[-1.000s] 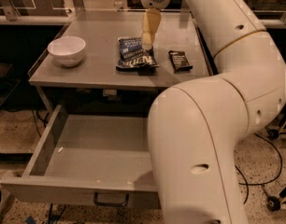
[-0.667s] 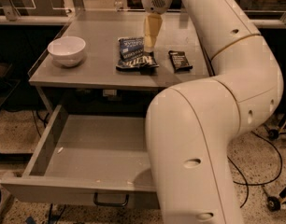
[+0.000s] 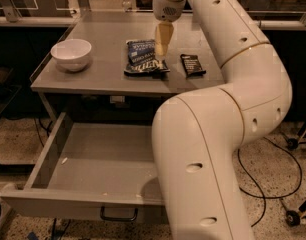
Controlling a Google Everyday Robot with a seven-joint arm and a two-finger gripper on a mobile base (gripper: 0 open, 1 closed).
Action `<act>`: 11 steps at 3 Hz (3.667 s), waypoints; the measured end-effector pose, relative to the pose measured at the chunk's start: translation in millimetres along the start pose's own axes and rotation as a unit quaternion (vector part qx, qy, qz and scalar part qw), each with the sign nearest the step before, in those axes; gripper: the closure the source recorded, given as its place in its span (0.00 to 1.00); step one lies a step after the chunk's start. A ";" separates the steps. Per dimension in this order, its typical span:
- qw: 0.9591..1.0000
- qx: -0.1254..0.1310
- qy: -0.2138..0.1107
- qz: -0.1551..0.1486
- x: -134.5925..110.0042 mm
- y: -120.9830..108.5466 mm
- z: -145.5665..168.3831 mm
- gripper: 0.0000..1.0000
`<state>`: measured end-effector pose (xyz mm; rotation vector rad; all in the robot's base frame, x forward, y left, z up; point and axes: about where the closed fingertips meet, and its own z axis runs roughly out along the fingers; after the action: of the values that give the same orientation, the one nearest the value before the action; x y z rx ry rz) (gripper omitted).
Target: Place blue chip bag into top drawer
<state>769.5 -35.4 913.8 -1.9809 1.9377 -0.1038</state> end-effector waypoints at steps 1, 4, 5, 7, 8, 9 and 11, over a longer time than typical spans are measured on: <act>1.000 -0.011 0.004 0.008 10.8 0.6 17.0 0.00; 0.999 -0.036 -0.003 0.019 0.6 4.7 55.7 0.00; 0.999 -0.048 -0.011 0.007 -11.8 8.0 69.4 0.00; 0.998 -0.064 -0.014 0.013 -10.7 14.5 83.7 0.00; 0.998 -0.064 -0.014 0.013 -10.7 14.5 83.7 0.19; 0.998 -0.064 -0.014 0.013 -10.7 14.5 83.7 0.42; 0.998 -0.064 -0.014 0.013 -10.7 14.5 83.7 0.90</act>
Offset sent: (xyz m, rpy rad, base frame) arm -0.0002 -0.0296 -0.0384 -0.0266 0.1670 -0.0743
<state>780.5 -7.5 833.7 -2.0248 1.9967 0.0567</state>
